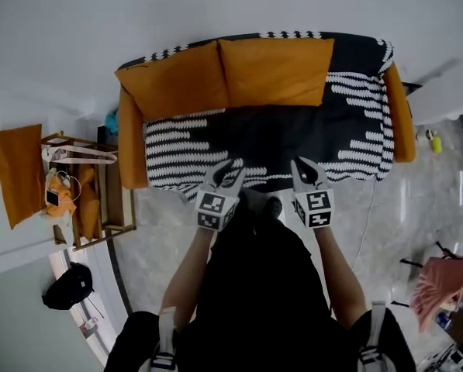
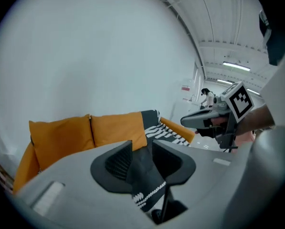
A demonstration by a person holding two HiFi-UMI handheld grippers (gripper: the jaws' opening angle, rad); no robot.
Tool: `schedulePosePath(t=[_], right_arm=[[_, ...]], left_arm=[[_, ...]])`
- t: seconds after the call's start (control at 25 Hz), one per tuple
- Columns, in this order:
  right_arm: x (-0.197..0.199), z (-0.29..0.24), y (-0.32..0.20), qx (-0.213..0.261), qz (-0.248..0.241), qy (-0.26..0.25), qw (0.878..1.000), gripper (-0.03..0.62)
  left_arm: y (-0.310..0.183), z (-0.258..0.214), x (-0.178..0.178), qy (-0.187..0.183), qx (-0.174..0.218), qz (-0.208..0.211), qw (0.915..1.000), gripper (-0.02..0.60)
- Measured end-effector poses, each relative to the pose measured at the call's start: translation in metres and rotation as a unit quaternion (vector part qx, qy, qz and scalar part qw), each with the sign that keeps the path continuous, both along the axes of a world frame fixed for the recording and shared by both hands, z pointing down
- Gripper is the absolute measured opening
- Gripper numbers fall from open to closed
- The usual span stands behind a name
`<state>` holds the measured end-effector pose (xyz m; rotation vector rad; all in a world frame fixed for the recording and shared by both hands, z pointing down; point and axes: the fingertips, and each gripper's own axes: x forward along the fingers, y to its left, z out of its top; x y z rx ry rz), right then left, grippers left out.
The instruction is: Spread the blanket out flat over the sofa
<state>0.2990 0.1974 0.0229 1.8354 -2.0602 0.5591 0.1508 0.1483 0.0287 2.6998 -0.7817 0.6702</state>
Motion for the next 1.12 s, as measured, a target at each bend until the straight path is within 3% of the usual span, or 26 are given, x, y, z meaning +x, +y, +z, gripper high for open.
schedulePosePath(t=[0.28,0.48,0.8,1.12], right_arm=[[-0.006,-0.074,-0.02,0.065,0.036,-0.032,0.997,0.003],[-0.024,-0.104,-0.03,0.094,0.032,-0.073,0.992,0.002],[-0.057,-0.125,-0.039,0.114,0.029,-0.064,0.991,0.0],[-0.068,-0.132,-0.036,0.111,0.022,-0.061,0.992,0.0]], left_arm=[[-0.031,-0.082,0.008,0.066,0.04,0.022,0.9967,0.075],[-0.047,-0.12,0.0,0.102,0.052,0.028,0.9931,0.038],[-0.053,-0.131,-0.012,0.118,0.055,0.057,0.9899,0.023],[-0.05,-0.133,-0.022,0.12,0.048,0.056,0.9901,0.023]])
